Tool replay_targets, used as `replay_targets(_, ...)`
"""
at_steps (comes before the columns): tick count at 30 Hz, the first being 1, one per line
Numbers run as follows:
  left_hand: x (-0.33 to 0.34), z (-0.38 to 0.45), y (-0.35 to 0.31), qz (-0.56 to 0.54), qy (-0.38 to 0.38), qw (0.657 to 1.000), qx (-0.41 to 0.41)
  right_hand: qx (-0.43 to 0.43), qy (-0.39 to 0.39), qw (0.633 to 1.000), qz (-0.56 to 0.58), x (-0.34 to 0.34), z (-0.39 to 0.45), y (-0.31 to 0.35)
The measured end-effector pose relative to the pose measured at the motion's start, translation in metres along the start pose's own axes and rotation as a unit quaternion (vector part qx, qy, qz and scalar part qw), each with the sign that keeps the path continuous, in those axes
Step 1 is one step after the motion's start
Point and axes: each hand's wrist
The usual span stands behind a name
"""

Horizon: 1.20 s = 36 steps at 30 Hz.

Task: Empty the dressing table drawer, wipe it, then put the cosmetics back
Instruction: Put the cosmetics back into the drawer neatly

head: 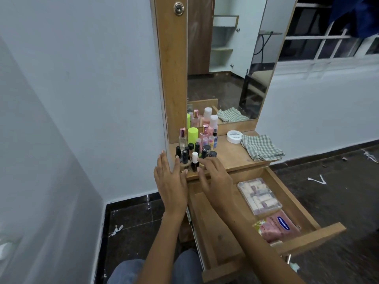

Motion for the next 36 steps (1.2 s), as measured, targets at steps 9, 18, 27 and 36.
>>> replay_targets(9, 0.012, 0.007, -0.006, -0.043, -0.045, 0.995, -0.074, -0.018, 0.018, 0.999, 0.021, -0.006, 0.009, -0.004)
replay_targets(18, 0.003, -0.015, 0.002, -0.139, -0.047, 0.988, -0.038, -0.001, 0.06, 0.997, 0.056, -0.003, 0.007, 0.002)
replay_targets(27, -0.007, -0.042, 0.014, -0.219, 0.041, 0.972, 0.073, 0.116, 0.138, 0.963, 0.199, -0.033, 0.001, -0.007)
replay_targets(36, -0.006, -0.048, 0.023, -0.159, 0.021, 0.987, -0.004, 0.259, 0.163, 0.952, 0.032, -0.015, -0.028, -0.039)
Point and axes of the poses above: each hand's wrist, its own z-axis towards the middle knuckle, its own x-axis out of the palm, y = z × x, and after that the axes turned 11 degrees about z, right-handed
